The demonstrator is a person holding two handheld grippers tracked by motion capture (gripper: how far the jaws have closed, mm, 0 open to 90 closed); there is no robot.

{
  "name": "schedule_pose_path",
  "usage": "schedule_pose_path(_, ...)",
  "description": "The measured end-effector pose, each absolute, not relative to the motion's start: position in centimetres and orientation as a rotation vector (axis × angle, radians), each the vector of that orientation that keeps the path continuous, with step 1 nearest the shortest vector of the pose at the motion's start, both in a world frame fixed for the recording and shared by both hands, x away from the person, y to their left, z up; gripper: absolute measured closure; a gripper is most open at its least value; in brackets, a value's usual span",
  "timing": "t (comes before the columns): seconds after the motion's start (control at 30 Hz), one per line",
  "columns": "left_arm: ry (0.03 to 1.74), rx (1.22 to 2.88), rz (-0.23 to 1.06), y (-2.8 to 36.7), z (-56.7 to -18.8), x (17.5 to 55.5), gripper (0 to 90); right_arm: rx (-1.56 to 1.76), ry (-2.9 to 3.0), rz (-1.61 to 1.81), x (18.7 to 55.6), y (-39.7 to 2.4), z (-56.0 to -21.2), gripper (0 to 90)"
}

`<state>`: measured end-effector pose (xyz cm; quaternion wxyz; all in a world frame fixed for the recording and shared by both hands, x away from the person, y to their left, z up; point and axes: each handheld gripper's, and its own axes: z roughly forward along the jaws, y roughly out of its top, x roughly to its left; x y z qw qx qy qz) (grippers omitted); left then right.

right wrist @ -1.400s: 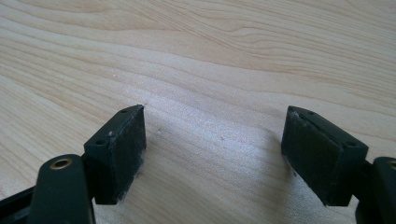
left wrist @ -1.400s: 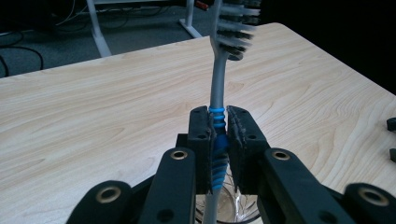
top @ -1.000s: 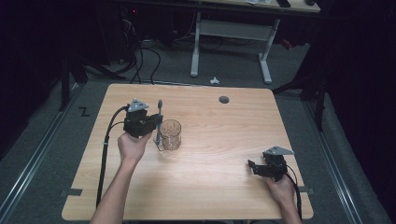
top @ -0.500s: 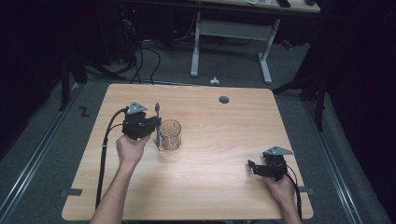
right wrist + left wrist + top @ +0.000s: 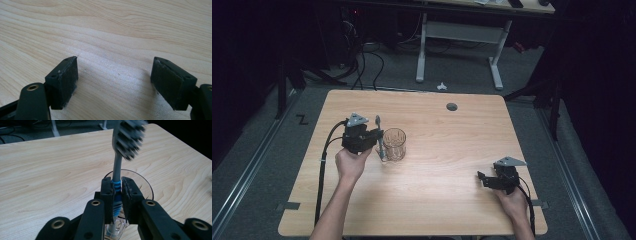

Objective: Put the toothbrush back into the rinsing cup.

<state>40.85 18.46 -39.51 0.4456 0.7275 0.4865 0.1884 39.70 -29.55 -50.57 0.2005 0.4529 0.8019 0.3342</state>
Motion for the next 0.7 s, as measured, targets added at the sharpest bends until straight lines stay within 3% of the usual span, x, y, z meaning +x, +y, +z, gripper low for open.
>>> schedule_pose_path(0.7, 1.229, 1.813, 0.475, 18.6, -40.7, 40.4, 79.9, 1.266, 2.241, 0.934, 39.7, -29.5, -50.6, 22.1)
